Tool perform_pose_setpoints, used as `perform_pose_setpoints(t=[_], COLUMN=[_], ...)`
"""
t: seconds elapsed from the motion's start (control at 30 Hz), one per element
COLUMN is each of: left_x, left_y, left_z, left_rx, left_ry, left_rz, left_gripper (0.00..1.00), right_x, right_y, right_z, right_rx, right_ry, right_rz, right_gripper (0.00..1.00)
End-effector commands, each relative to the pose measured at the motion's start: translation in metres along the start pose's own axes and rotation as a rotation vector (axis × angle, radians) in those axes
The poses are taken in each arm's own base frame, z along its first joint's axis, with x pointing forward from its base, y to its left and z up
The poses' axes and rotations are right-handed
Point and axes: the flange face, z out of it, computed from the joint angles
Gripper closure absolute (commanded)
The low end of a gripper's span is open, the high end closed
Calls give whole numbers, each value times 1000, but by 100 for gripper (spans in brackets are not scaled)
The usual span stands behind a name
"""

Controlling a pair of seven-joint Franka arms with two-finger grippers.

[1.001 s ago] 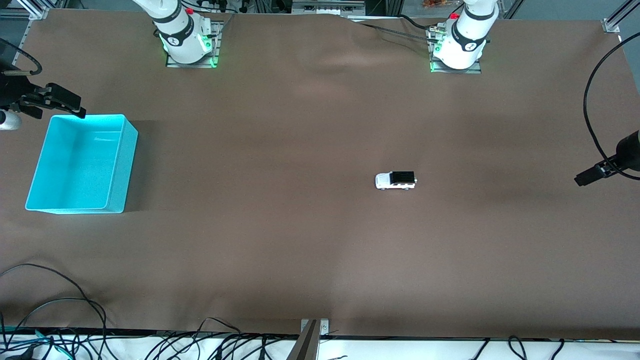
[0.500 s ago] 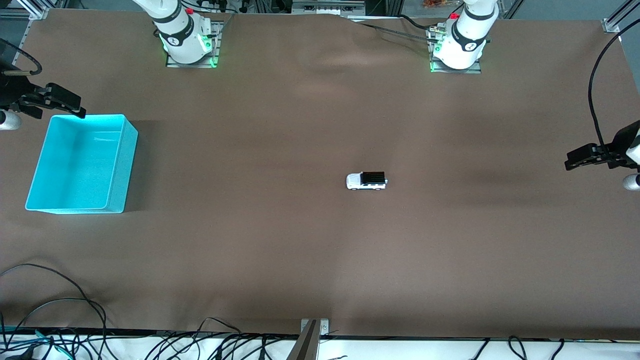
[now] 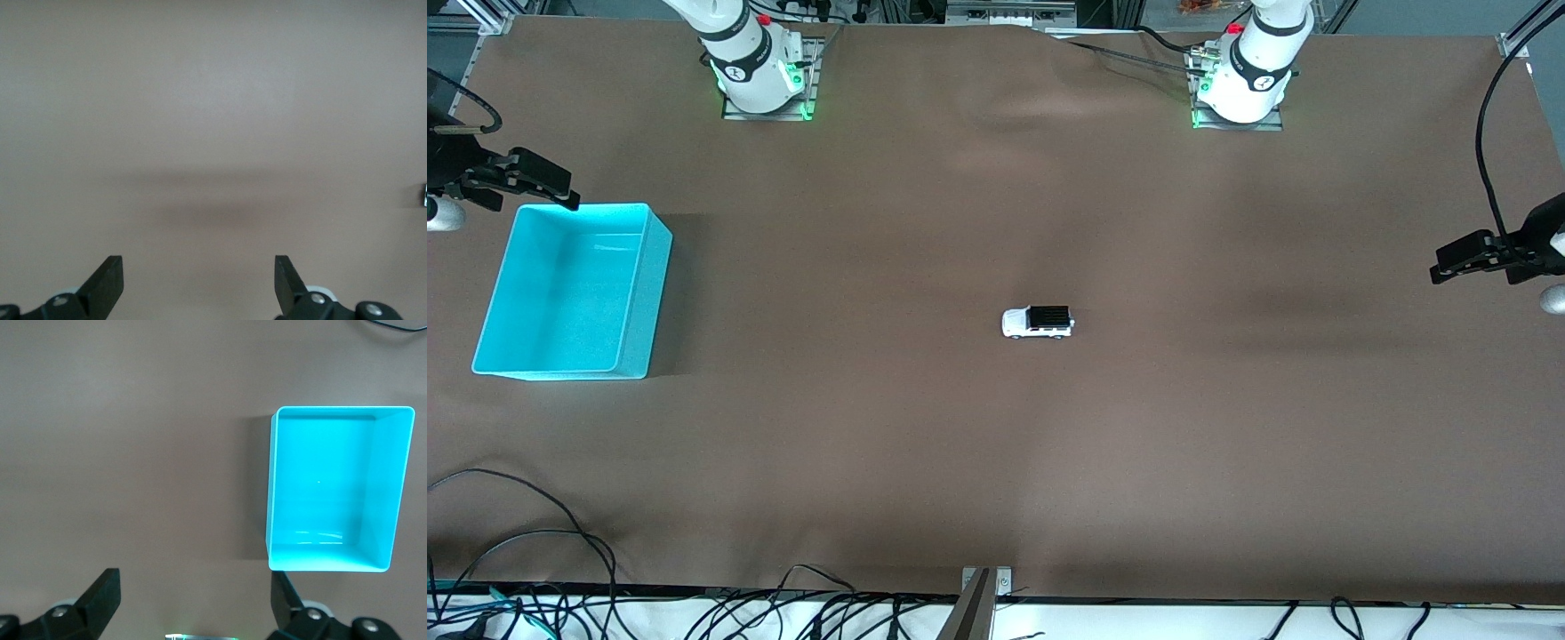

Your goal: Wind and store white jeep toy

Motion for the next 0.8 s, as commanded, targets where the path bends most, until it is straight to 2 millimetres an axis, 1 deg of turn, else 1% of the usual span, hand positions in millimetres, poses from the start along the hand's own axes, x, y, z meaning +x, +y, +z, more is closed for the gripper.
perform_pose_setpoints(t=[0.0, 0.77], left_x=[-8, -10], left_y=[4, 4], left_z=[-3, -3], left_rx=[-14, -14], left_ry=[-6, -17], left_rz=[26, 26], left_gripper=[0, 0], right_x=[-3, -3], right_y=[0, 1], right_z=[-10, -7], right_rx=[-1, -3], right_ry=[10, -4], right_rz=[7, 23], right_gripper=[0, 0])
